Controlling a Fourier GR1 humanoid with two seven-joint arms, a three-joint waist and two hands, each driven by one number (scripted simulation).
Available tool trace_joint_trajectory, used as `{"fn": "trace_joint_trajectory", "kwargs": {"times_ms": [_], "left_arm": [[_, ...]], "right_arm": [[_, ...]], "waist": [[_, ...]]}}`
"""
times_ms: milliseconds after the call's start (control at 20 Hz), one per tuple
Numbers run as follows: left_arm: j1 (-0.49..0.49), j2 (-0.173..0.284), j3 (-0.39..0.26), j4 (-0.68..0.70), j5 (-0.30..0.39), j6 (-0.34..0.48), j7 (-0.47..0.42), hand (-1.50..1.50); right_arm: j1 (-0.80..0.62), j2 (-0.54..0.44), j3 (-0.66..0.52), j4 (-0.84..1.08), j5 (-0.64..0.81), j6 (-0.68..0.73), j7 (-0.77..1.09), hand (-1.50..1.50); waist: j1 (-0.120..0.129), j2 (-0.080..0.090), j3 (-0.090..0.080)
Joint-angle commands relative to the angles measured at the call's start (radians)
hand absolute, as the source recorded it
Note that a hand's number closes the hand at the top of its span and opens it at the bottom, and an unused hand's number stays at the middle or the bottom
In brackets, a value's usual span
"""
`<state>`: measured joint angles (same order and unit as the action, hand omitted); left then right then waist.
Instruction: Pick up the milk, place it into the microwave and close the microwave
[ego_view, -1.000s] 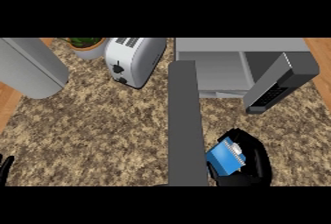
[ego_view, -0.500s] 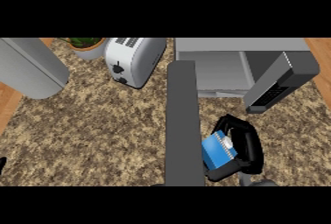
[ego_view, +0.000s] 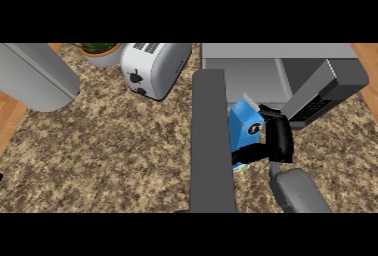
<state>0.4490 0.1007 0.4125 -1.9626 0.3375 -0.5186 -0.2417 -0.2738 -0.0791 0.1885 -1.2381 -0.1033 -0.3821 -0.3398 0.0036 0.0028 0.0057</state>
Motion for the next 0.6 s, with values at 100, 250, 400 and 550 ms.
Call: {"fn": "trace_joint_trajectory", "kwargs": {"times_ms": [100, 250, 400, 550], "left_arm": [[-0.041, 0.028, 0.04, 0.084, 0.016, -0.029, -0.018, -1.5], [-0.075, 0.052, 0.045, 0.068, 0.036, -0.016, 0.04, -1.5], [-0.114, 0.046, 0.049, 0.111, 0.008, -0.005, 0.031, -1.5], [-0.105, 0.01, 0.015, 0.073, -0.03, 0.004, 0.029, -1.5]], "right_arm": [[-0.233, 0.057, -0.156, 0.337, -0.052, -0.024, -0.067, 1.5], [-0.335, 0.028, -0.238, 0.532, -0.08, 0.048, -0.192, 1.5], [-0.394, 0.028, -0.265, 0.667, -0.069, 0.073, -0.29, 1.5], [-0.442, 0.025, -0.3, 0.797, -0.059, 0.076, -0.416, 1.5]], "waist": [[0.02, 0.003, -0.005], [0.023, 0.006, -0.004], [0.018, 0.005, -0.005], [0.028, 0.009, -0.004]]}}
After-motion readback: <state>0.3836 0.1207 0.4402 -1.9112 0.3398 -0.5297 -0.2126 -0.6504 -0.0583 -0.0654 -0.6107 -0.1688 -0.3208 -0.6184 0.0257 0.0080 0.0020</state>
